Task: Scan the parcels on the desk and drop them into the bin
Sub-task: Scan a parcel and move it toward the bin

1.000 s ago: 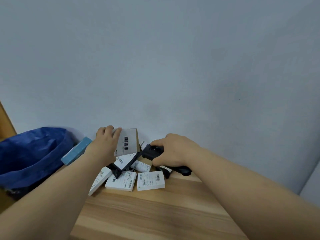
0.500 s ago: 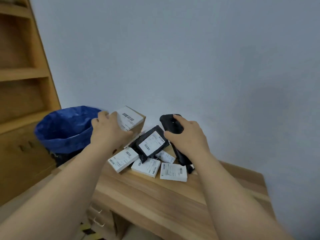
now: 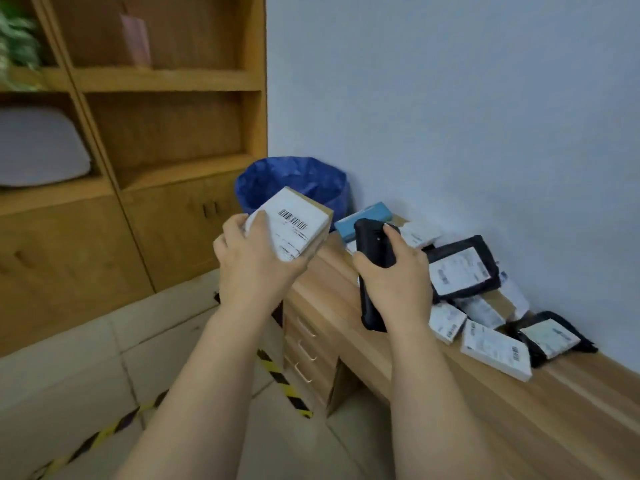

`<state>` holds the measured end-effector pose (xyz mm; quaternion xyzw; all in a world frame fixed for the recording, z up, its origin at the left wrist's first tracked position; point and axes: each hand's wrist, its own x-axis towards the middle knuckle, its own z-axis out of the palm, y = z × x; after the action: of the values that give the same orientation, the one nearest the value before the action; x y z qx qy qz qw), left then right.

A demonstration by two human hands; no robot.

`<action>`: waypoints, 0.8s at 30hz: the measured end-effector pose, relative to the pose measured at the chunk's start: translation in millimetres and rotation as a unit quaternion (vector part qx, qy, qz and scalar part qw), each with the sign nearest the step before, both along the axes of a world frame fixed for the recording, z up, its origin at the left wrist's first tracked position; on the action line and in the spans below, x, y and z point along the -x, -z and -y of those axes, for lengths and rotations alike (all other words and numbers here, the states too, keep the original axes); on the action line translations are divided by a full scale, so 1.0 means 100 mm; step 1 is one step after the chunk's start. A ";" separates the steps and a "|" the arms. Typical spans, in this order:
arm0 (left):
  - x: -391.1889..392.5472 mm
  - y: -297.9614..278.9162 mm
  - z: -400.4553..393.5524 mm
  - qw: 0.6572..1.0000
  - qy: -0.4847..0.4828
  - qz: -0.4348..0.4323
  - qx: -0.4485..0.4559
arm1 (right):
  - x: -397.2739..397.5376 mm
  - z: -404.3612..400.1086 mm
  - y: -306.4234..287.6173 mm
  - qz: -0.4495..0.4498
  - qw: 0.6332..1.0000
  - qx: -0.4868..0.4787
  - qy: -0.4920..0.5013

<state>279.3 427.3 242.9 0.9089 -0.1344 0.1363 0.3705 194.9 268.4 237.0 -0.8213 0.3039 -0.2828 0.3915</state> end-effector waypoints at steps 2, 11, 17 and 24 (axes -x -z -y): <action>-0.23 0.12 -0.34 1.000 -0.021 -0.010 -0.008 | -0.37 -0.28 0.02 0.000 1.000 -0.007 -0.022; -1.23 0.33 -1.56 0.991 -0.129 -0.033 -0.032 | -1.72 -1.39 0.25 -0.008 0.992 -0.007 -0.122; -1.97 0.55 -1.83 0.983 -0.176 -0.057 -0.018 | -2.66 -1.65 0.52 -0.045 0.983 0.000 -0.177; -3.28 0.60 -1.70 0.976 -0.206 -0.052 -0.039 | -4.13 -1.49 0.62 -0.020 0.978 -0.001 -0.210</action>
<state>607.0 597.2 182.9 0.9366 0.0695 0.1570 0.3054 607.9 417.5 175.2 -0.8720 0.1327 -0.1777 0.4364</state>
